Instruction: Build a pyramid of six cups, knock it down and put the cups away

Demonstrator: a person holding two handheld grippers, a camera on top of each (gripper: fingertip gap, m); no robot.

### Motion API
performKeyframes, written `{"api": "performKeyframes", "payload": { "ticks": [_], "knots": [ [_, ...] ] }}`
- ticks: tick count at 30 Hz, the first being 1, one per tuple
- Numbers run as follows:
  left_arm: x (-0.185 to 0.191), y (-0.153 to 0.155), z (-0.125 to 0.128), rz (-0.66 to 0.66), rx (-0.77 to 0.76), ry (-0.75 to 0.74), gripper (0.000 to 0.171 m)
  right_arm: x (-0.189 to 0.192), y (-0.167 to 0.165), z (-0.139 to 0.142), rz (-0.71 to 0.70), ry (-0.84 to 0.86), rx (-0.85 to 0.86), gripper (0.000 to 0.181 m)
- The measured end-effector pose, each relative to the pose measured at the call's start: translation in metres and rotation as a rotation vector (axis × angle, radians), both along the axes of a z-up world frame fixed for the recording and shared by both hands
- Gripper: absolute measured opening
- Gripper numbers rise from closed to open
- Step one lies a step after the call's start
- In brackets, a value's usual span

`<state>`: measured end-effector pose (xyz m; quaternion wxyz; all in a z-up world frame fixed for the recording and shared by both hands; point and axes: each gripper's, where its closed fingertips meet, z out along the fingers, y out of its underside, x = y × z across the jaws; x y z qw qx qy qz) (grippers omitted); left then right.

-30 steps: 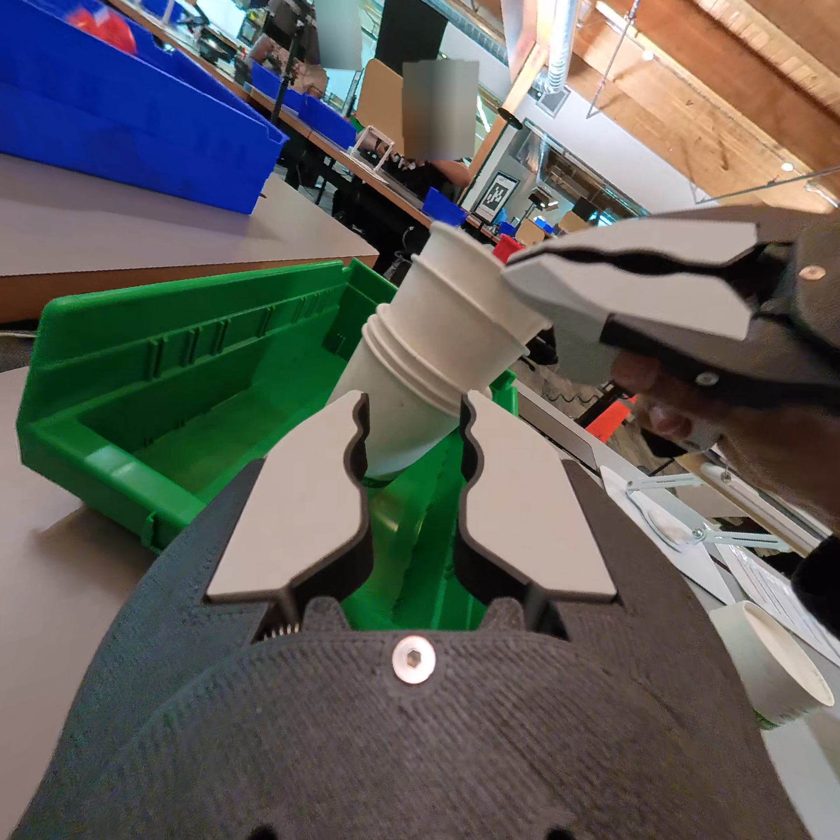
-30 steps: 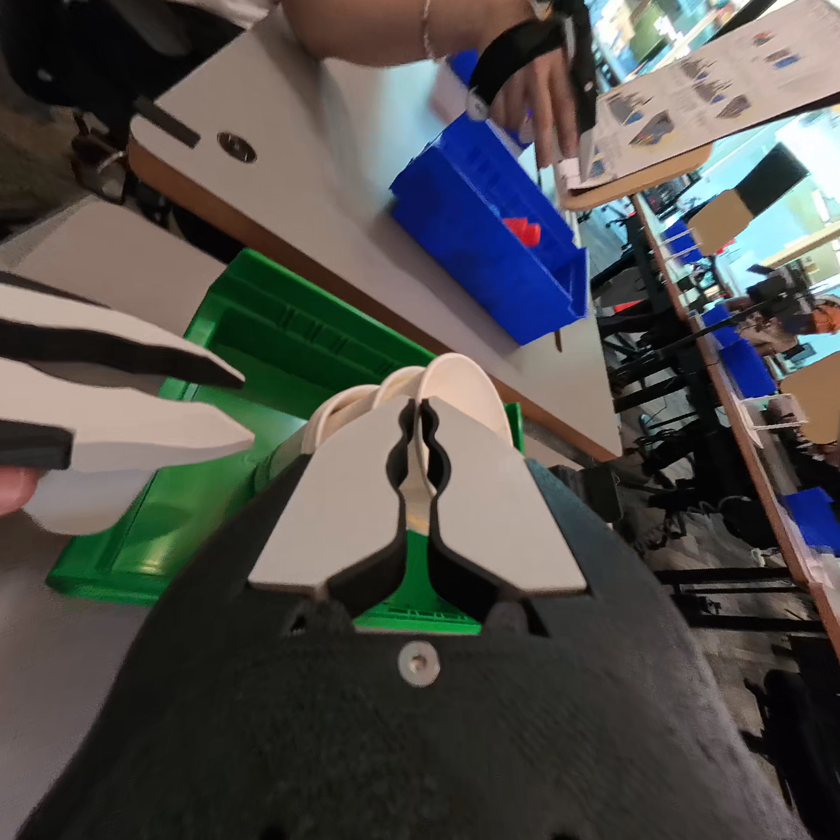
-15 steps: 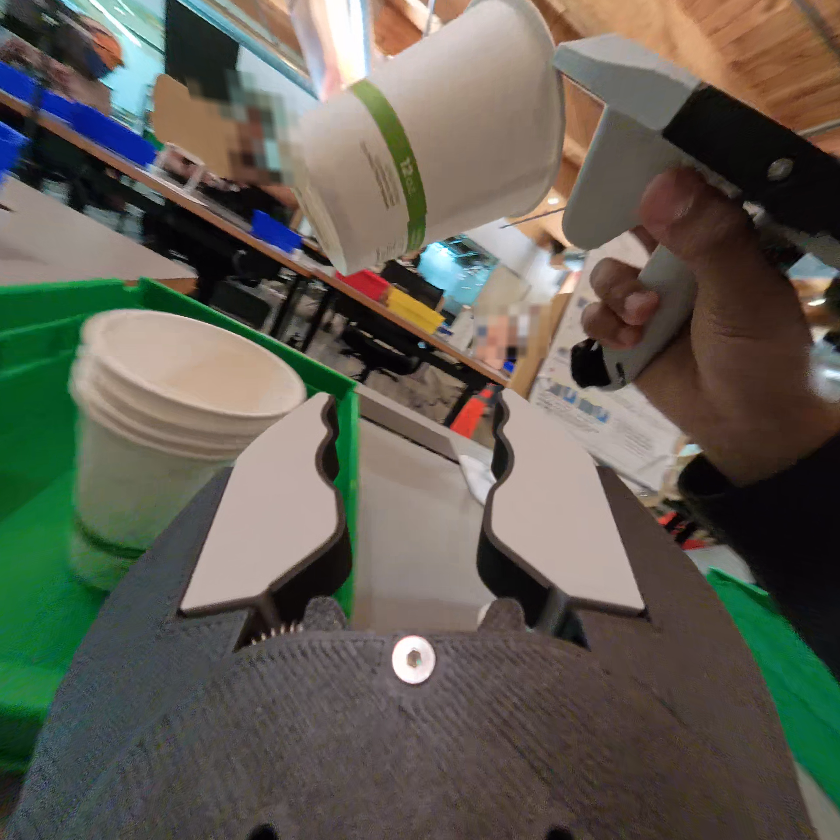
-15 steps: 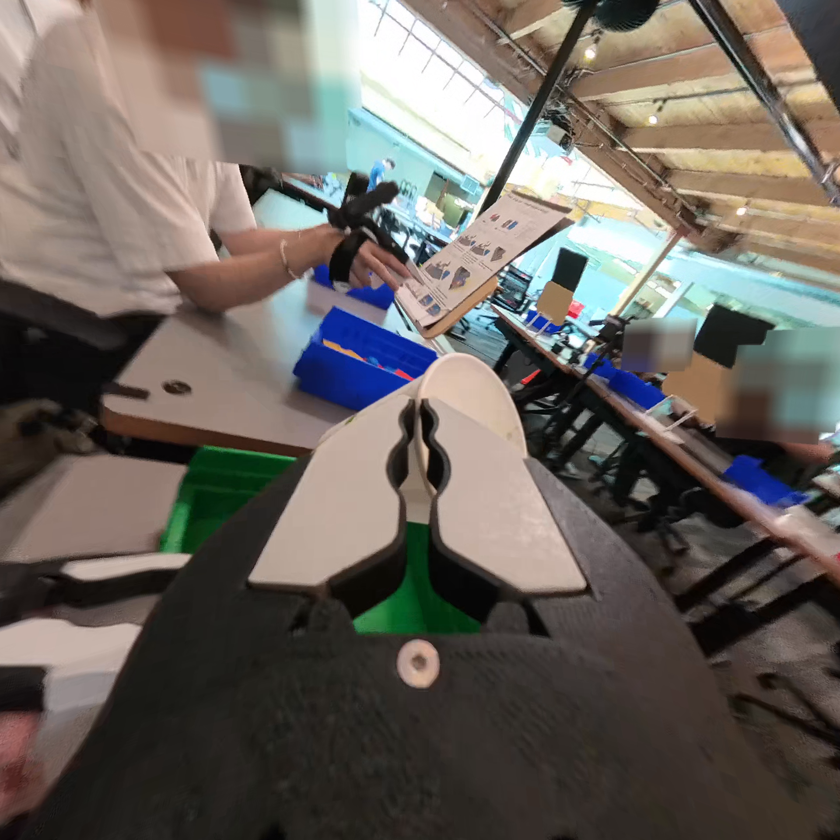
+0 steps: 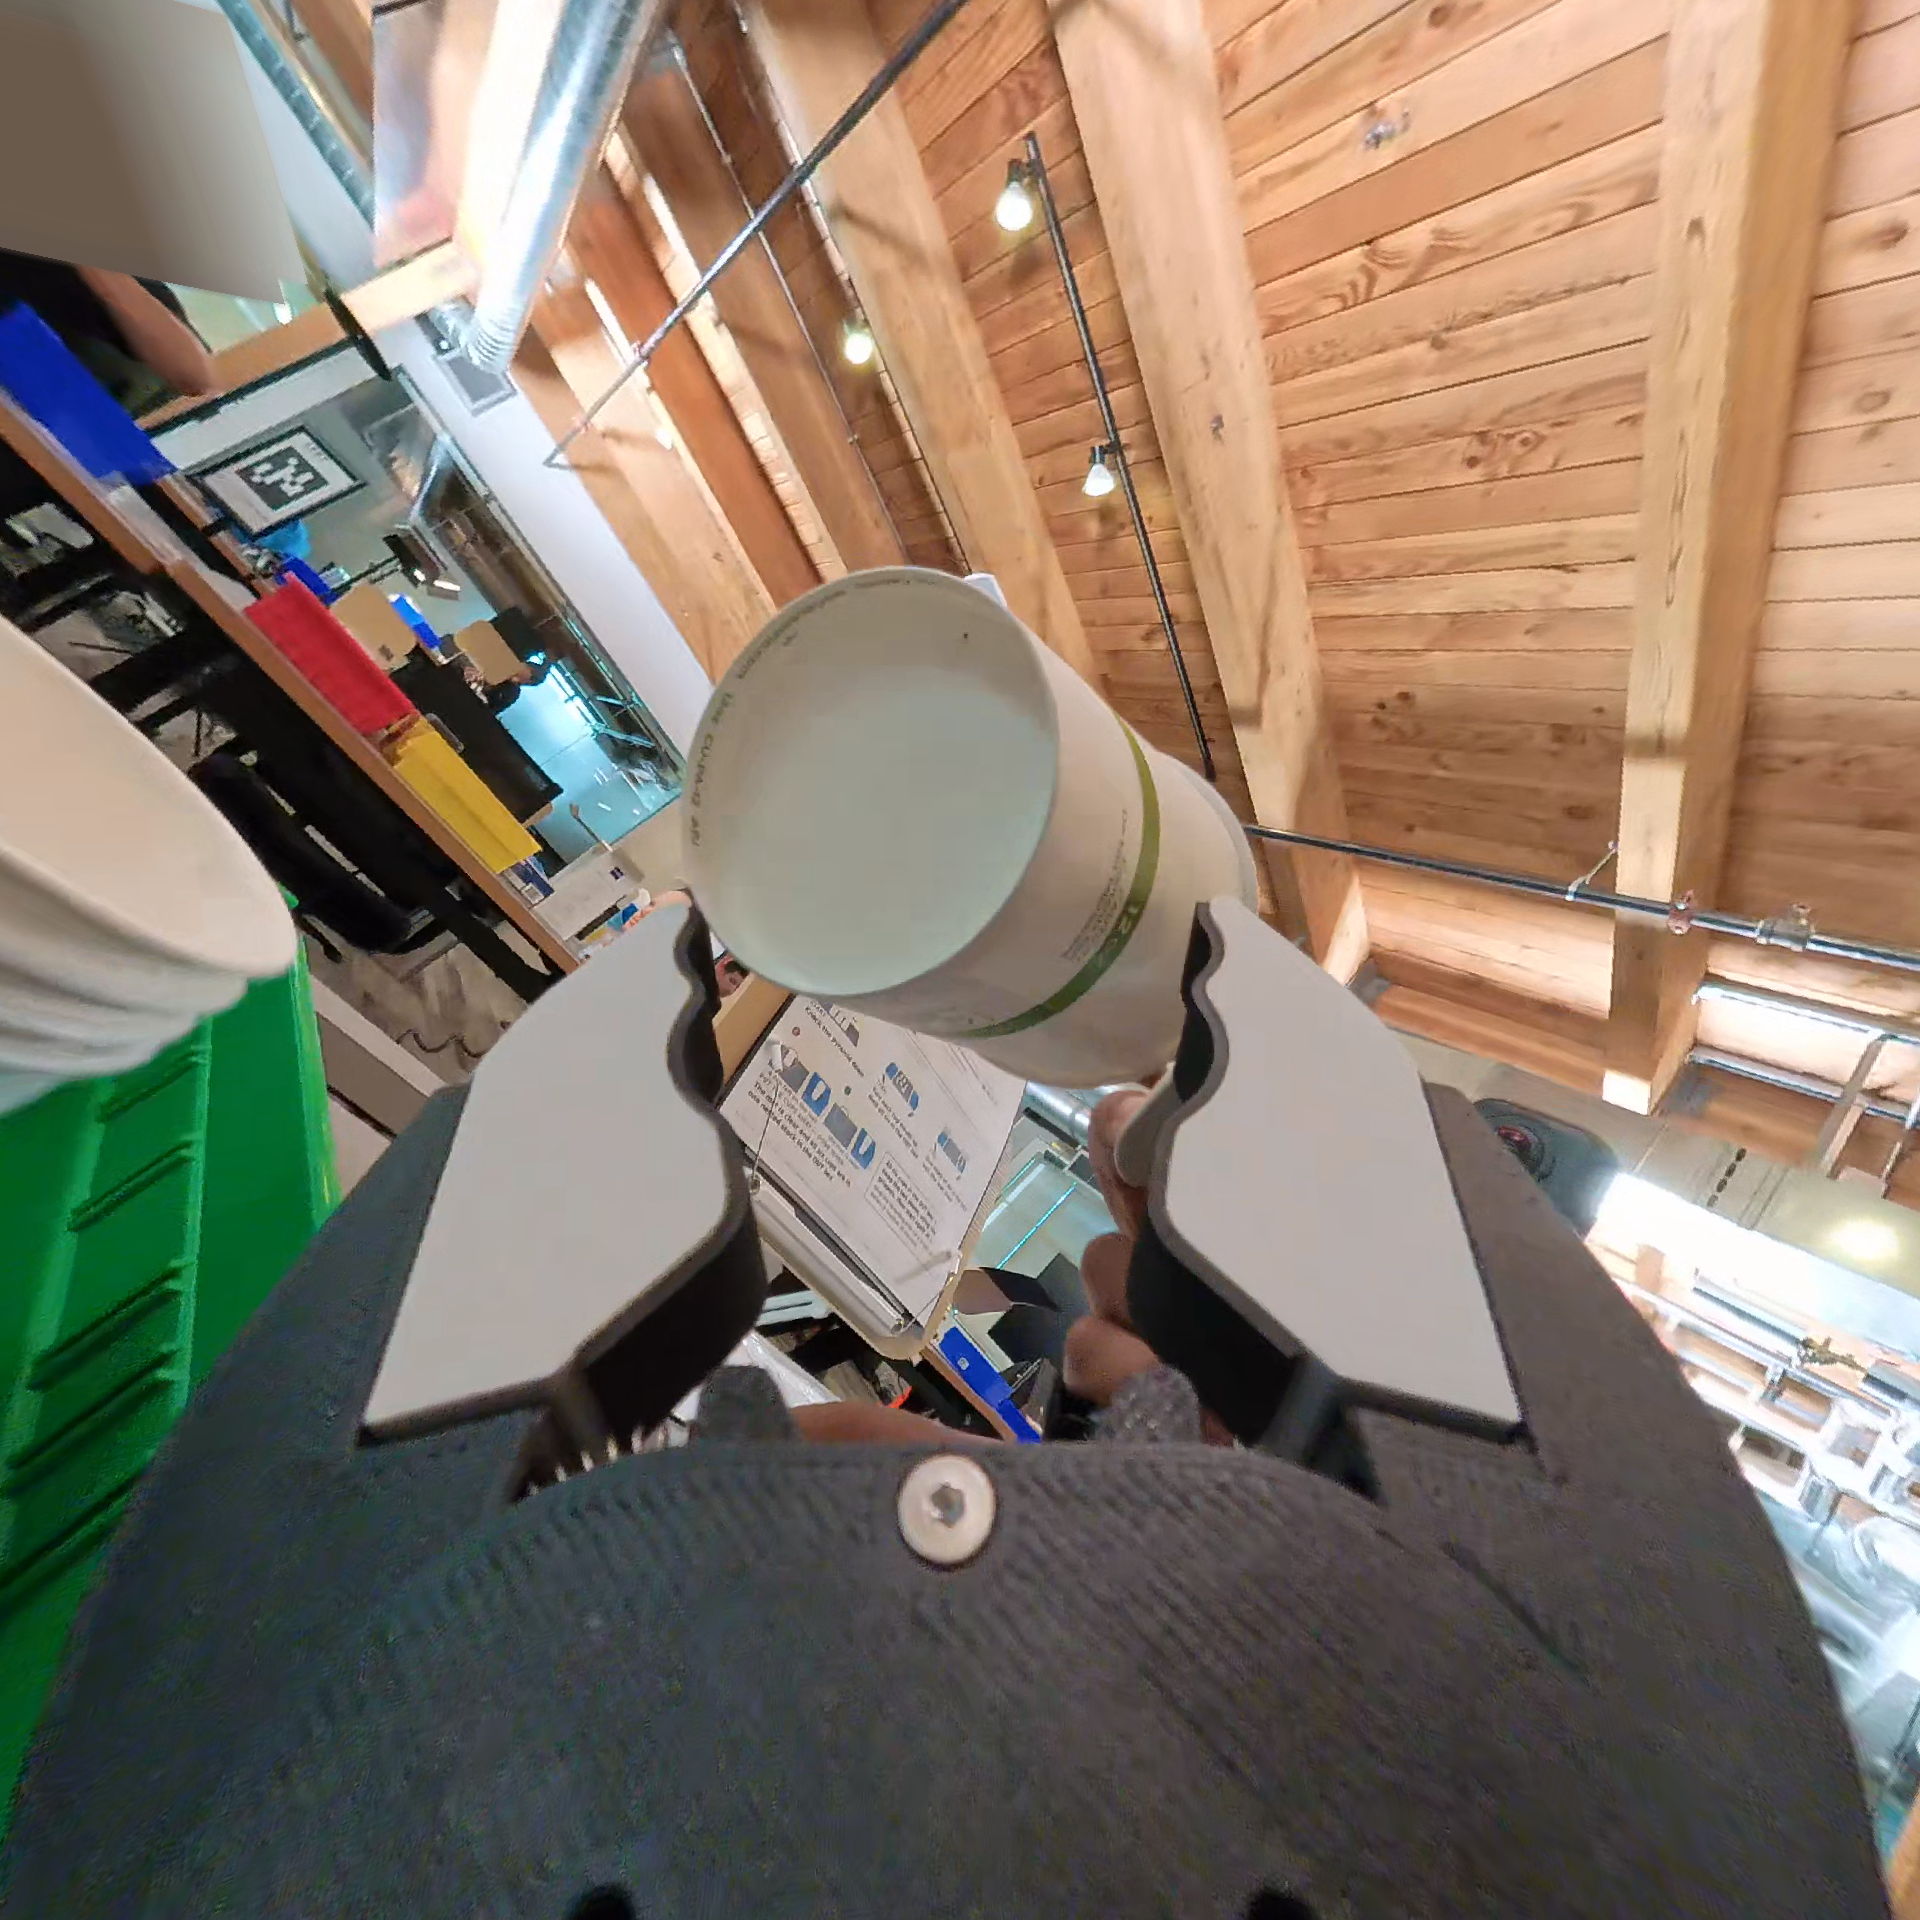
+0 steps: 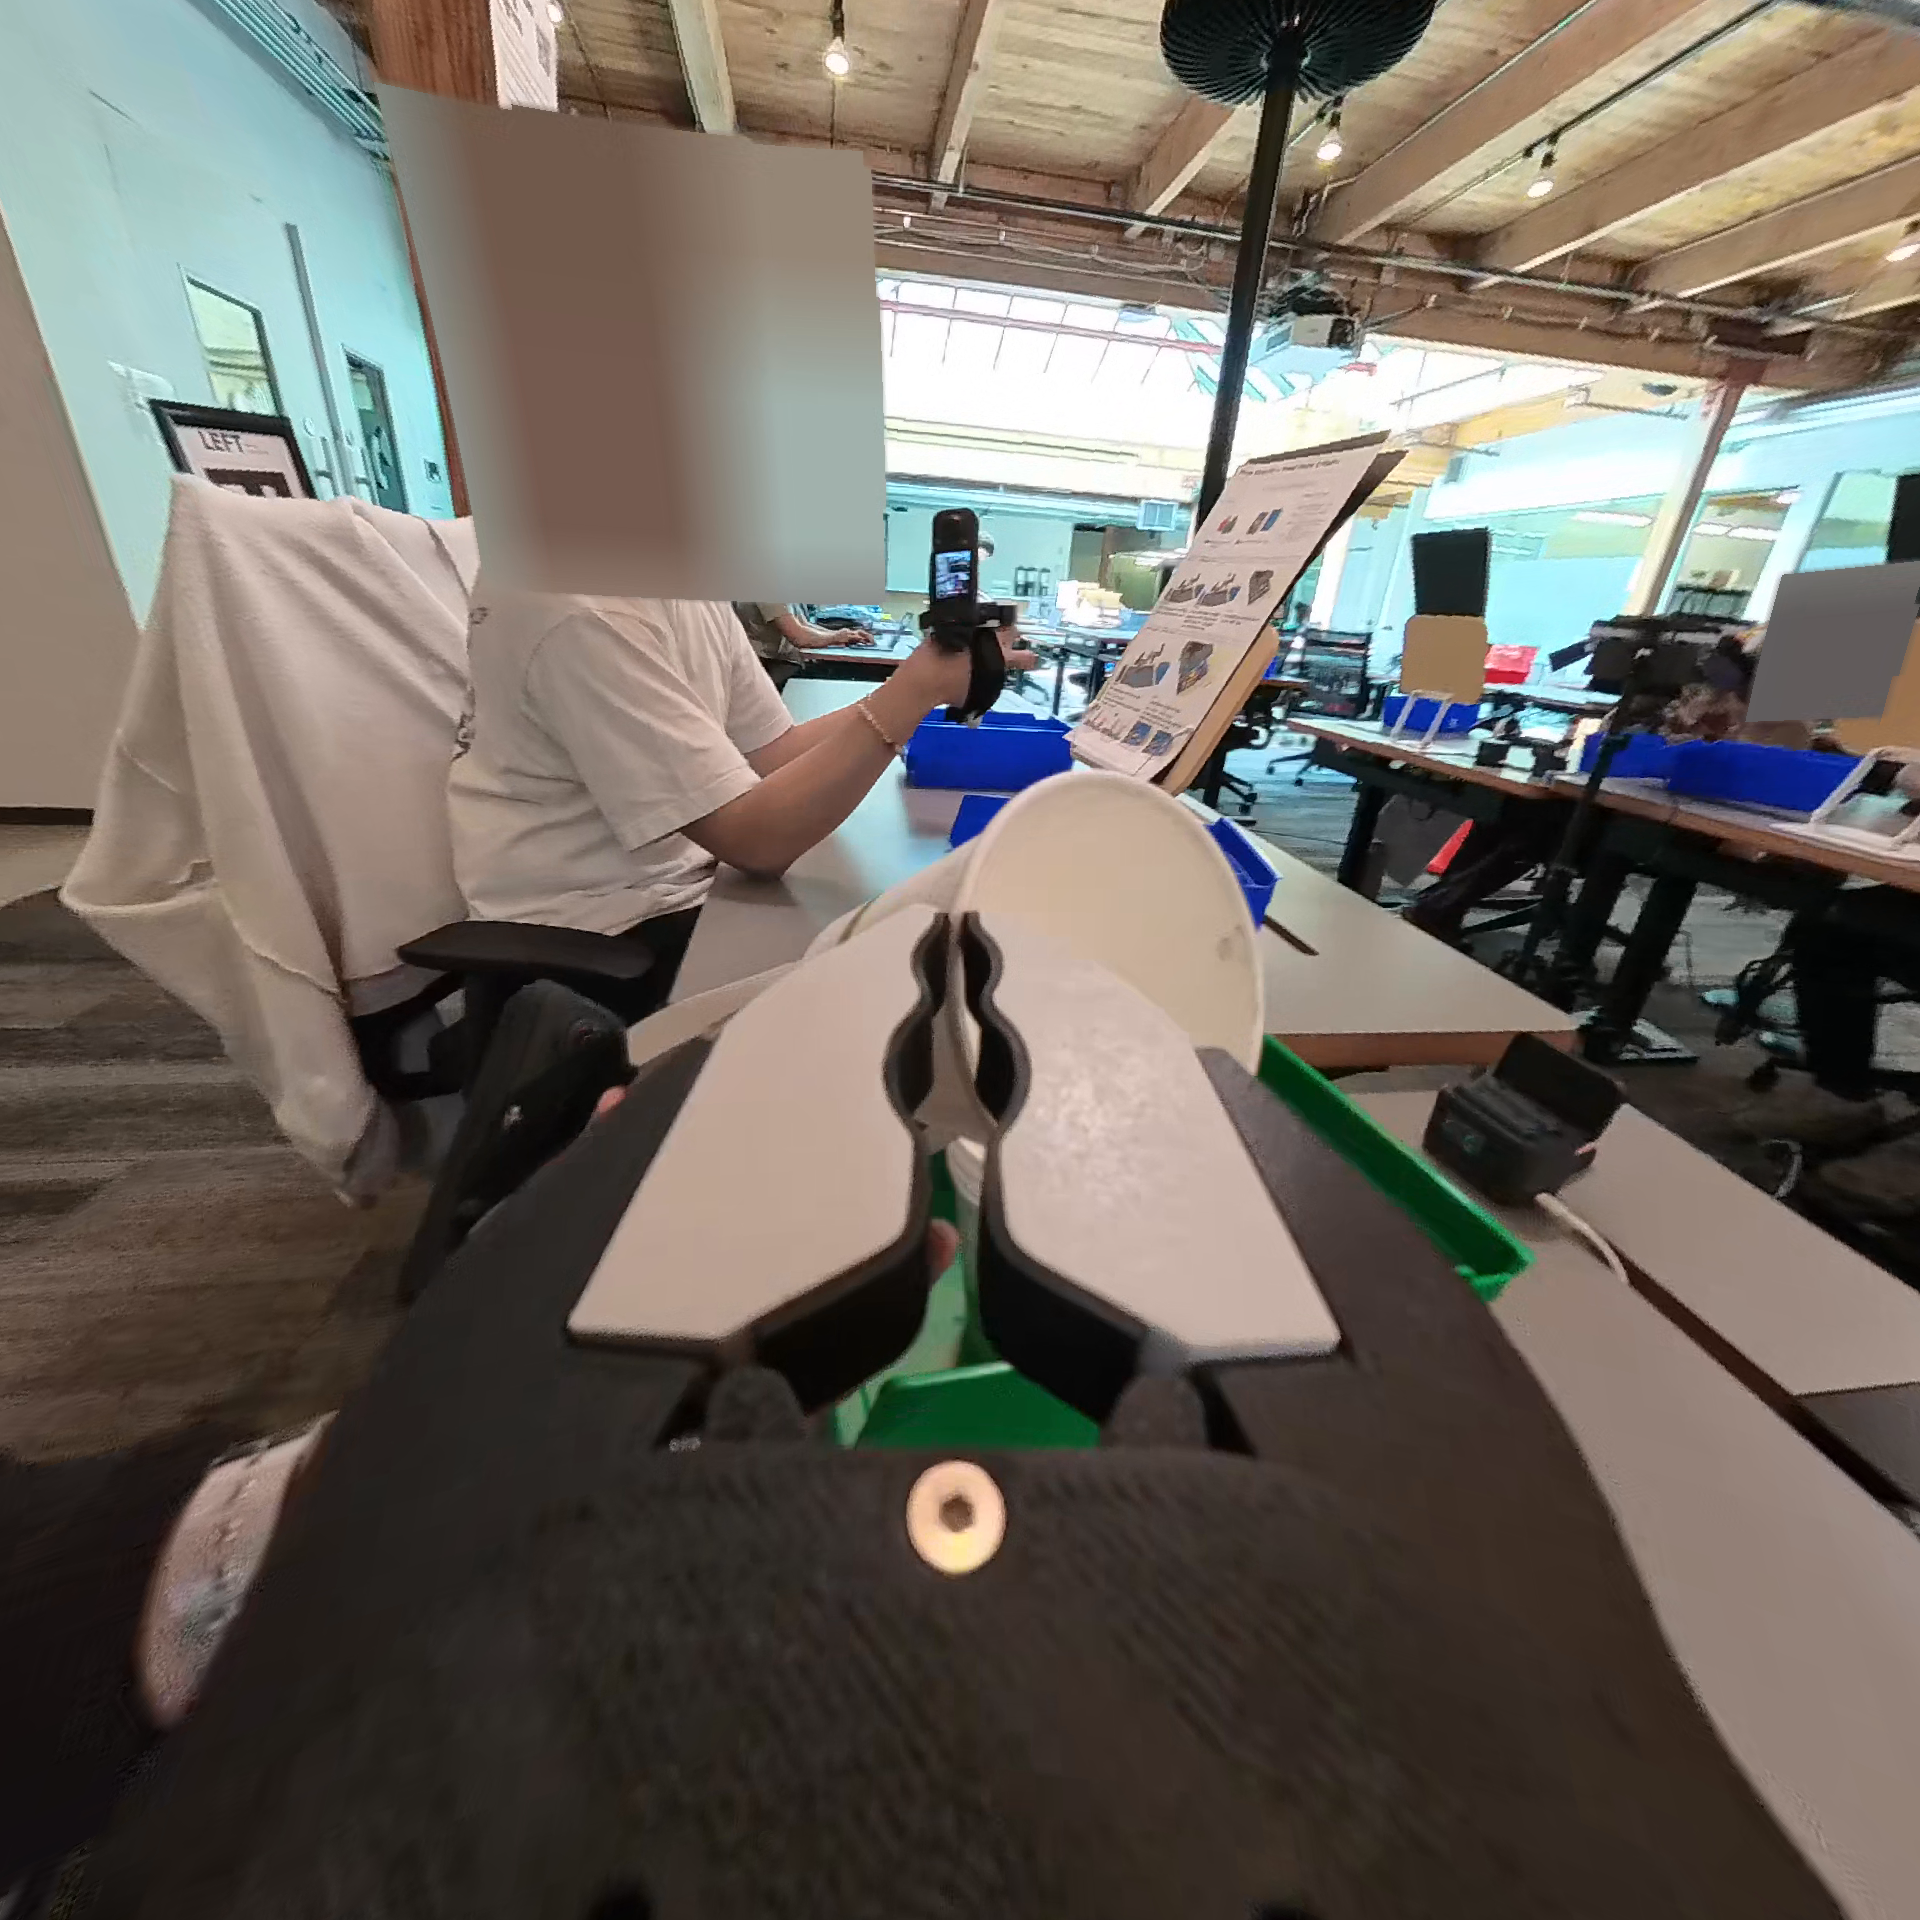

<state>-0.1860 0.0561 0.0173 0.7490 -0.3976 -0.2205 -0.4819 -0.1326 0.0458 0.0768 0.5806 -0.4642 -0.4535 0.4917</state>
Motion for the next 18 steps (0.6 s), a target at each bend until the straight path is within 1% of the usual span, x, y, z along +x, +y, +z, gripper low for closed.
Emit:
{"api": "performKeyframes", "payload": {
  "ticks": [2,5,10,12,17,18],
  "knots": [
    [0.001,-0.001,0.001,0.004,0.01,0.018,0.087,0.006,-0.007,-0.005,0.034,0.002,-0.022,0.003],
    [0.004,-0.002,0.005,-0.02,0.034,0.007,0.088,0.018,-0.019,-0.014,0.087,0.001,-0.008,0.003],
    [0.012,-0.001,0.005,-0.091,0.066,-0.024,0.077,0.037,-0.022,-0.03,0.102,-0.038,0.033,0.002],
    [0.017,0.0,0.005,-0.111,0.067,-0.008,0.075,0.045,-0.021,-0.035,0.089,-0.052,0.046,0.0],
    [0.036,0.001,0.01,-0.136,0.066,0.106,0.073,0.066,-0.019,-0.042,0.024,-0.085,0.1,0.0],
    [0.039,0.001,0.01,-0.138,0.065,0.122,0.073,0.069,-0.018,-0.043,0.014,-0.092,0.1,0.003]
  ]
}}
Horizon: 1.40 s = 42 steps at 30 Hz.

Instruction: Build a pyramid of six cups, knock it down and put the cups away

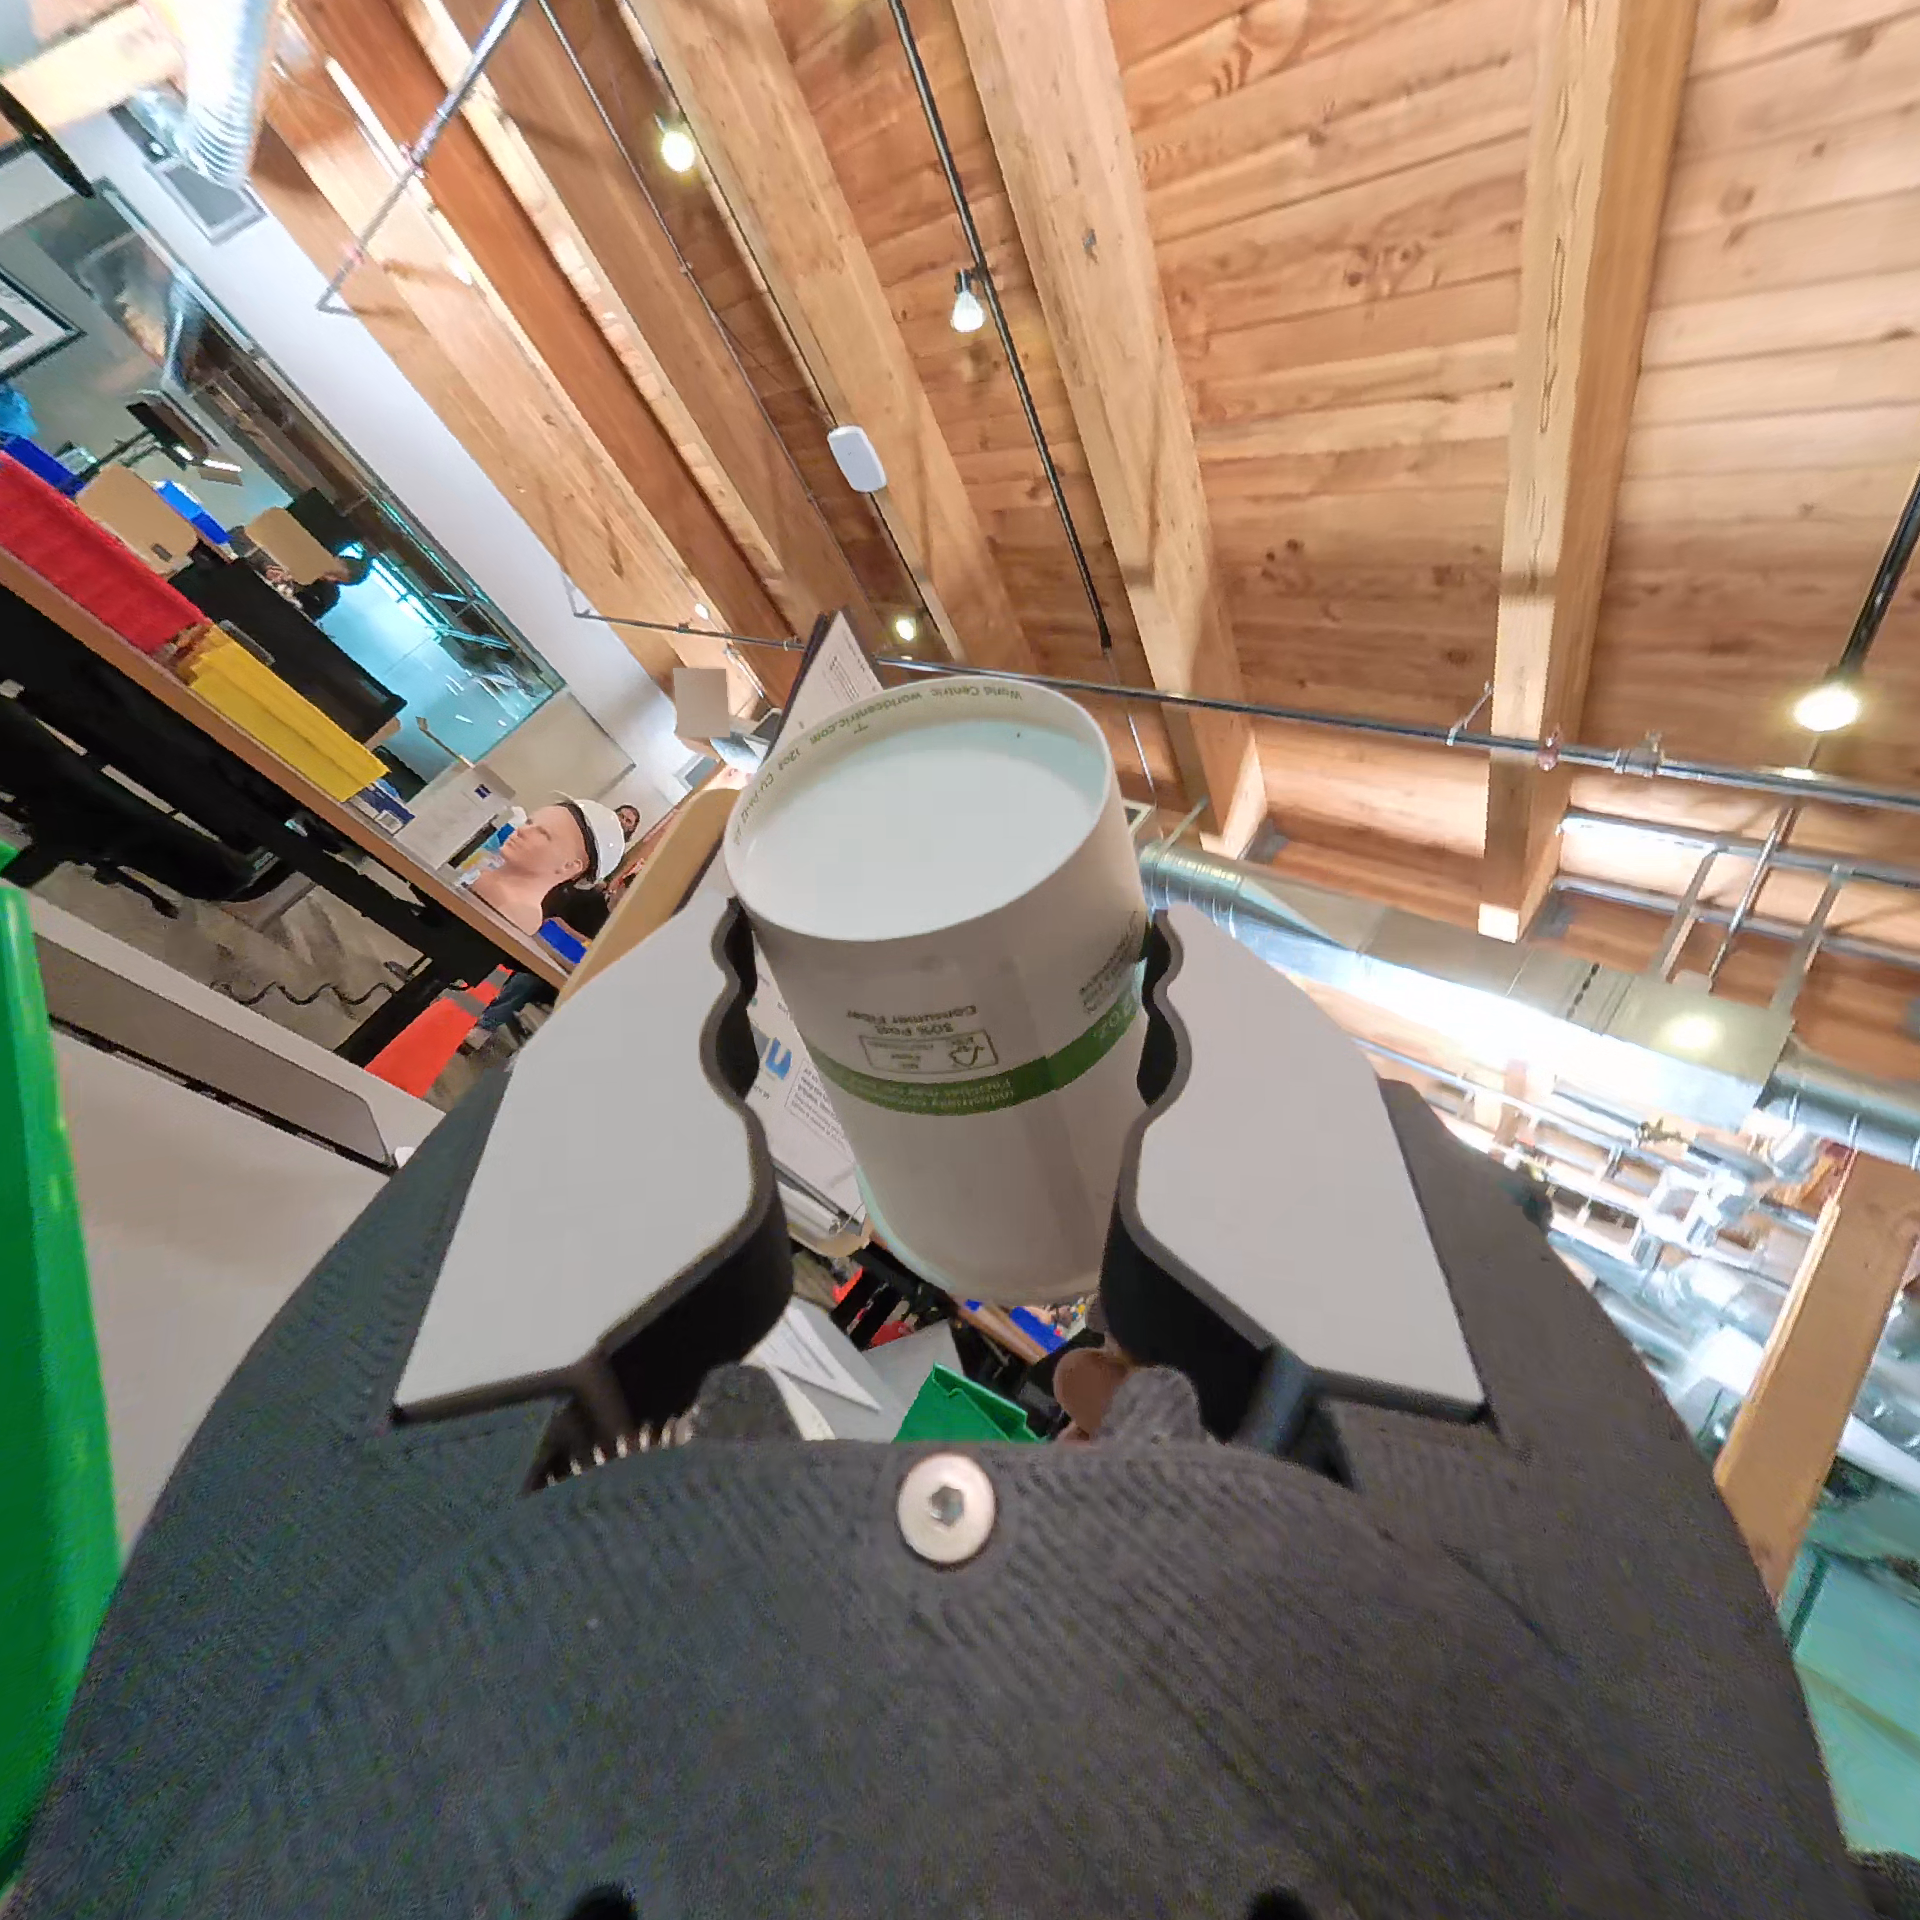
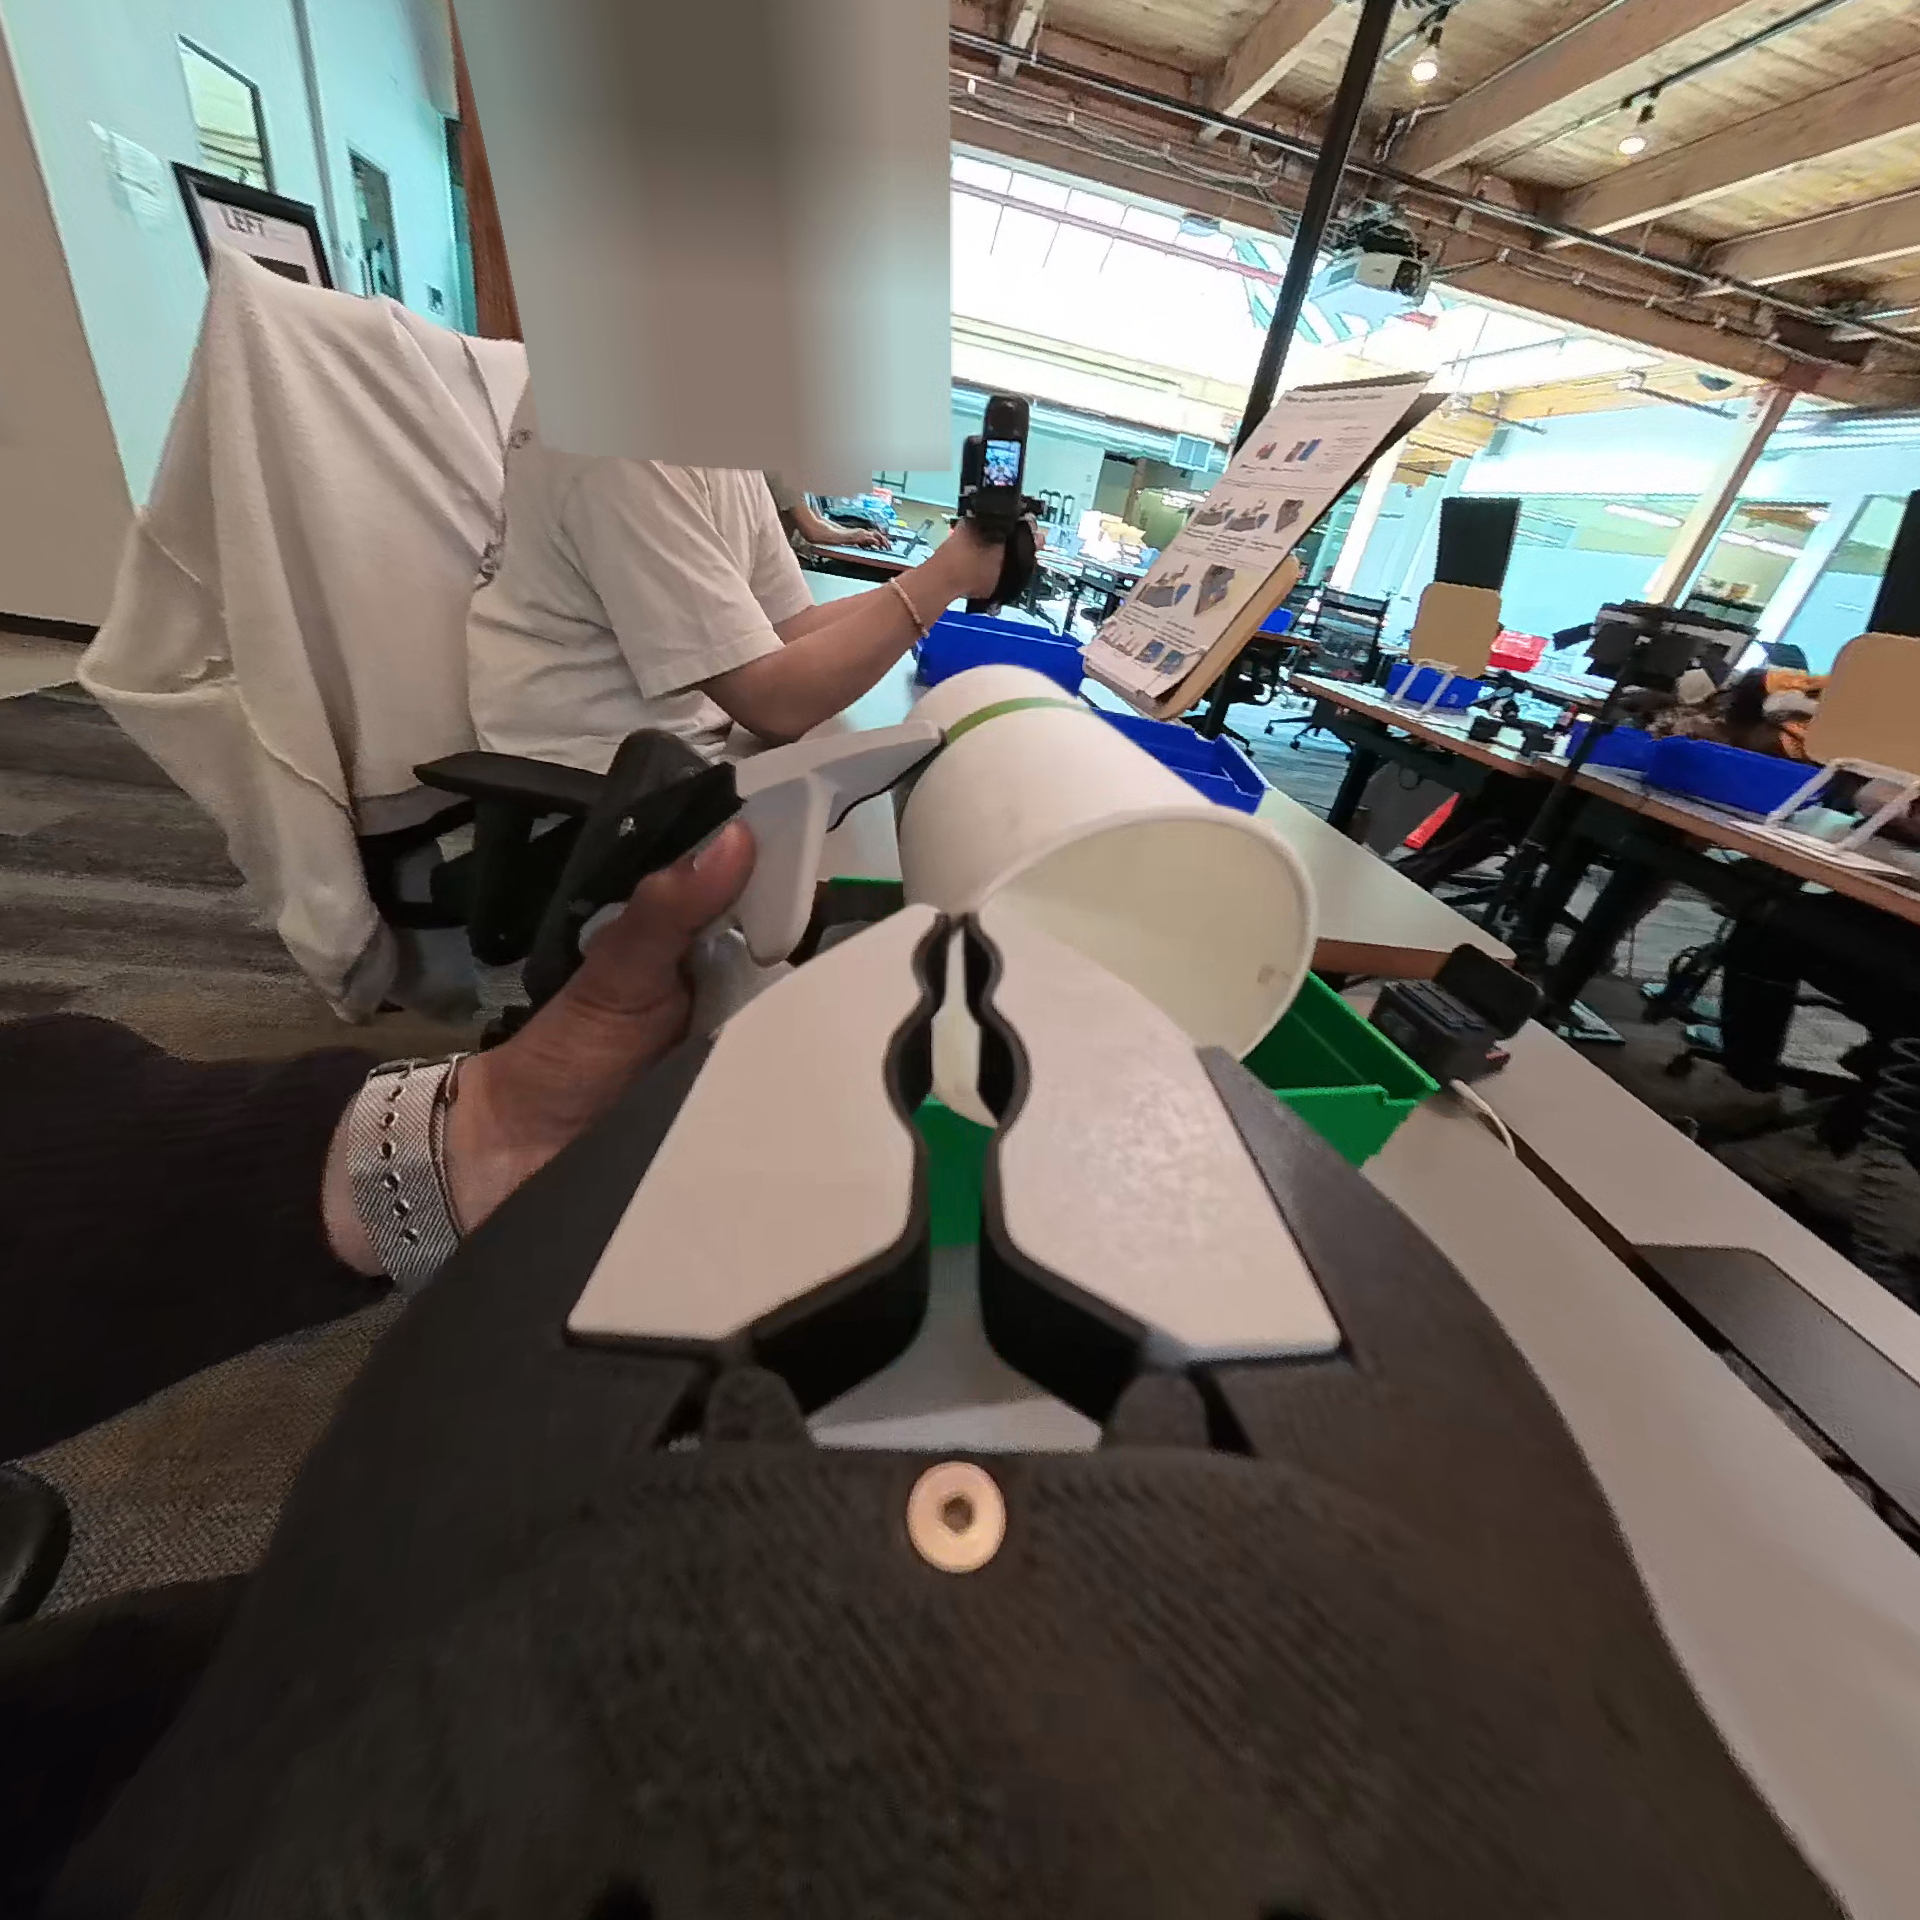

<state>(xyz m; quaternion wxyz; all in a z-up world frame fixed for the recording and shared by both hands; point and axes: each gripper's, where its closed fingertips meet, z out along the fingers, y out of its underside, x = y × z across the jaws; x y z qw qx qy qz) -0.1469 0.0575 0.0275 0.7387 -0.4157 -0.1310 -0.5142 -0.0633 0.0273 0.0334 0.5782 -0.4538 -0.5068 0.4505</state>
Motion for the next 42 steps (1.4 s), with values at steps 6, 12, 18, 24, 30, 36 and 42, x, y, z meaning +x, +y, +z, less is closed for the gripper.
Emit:
{"api": "performKeyframes", "payload": {
  "ticks": [6,12,18,24,30,36,42],
  "knots": [
    [0.013,0.0,0.003,-0.015,0.003,0.041,0.073,0.028,0.013,-0.013,-0.132,-0.064,-0.069,0.046],
    [0.051,0.0,-0.001,-0.055,-0.001,0.296,0.073,0.083,0.02,-0.013,-0.274,-0.066,-0.06,0.056],
    [0.127,-0.017,-0.008,-0.249,0.04,0.592,0.073,0.114,-0.001,-0.029,-0.157,-0.167,-0.143,0.081],
    [0.195,-0.033,-0.032,-0.446,0.054,0.798,0.073,0.139,-0.003,-0.051,-0.087,-0.267,-0.224,0.081],
    [0.227,-0.031,-0.043,-0.554,0.073,0.788,0.071,0.154,-0.011,-0.077,-0.069,-0.367,-0.286,0.077],
    [0.248,-0.022,-0.052,-0.598,0.086,0.817,0.069,0.16,-0.006,-0.094,-0.107,-0.325,-0.356,0.073],
    [0.245,-0.005,-0.053,-0.52,0.077,0.811,0.064,0.17,0.012,-0.099,-0.169,-0.24,-0.403,0.07]
  ]
}}
